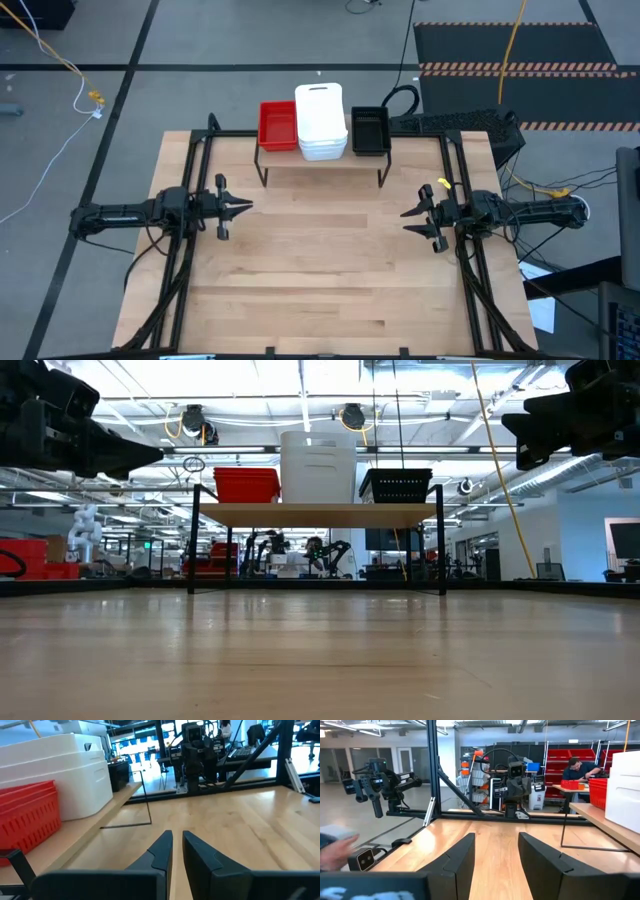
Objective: Stack baskets on shelf by color
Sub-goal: Return to Home Position
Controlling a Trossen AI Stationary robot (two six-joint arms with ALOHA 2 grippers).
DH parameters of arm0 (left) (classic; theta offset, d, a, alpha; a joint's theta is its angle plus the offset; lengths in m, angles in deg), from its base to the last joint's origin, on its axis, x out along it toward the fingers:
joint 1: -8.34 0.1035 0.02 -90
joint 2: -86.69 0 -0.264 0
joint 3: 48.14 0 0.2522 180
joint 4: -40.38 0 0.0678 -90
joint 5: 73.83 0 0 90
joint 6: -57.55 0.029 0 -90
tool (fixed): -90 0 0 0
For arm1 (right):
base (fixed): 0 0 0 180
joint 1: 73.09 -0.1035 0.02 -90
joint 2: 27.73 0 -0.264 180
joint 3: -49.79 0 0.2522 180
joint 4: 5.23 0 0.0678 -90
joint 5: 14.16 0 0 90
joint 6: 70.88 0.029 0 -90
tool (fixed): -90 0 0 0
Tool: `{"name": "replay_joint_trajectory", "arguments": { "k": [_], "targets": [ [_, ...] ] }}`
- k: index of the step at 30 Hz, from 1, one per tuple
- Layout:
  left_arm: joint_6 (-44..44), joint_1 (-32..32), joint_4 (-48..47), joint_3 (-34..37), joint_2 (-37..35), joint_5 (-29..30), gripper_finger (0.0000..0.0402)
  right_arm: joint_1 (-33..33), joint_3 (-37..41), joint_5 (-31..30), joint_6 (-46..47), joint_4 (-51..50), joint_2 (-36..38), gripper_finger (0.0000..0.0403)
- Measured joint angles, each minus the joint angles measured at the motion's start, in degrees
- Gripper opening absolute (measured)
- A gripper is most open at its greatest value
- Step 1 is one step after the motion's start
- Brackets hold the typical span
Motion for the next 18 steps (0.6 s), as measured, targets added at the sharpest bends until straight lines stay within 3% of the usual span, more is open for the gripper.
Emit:
{"name": "replay_joint_trajectory", "arguments": {
  "k": [18],
  "targets": [
    [-0.6, 0.0, 0.4, 0.0, 0.0, 0.0, 0.0047, 0.0, 0.0, 0.0, 0.0, 0.0, 0.0, 0.0144]
  ]
}}
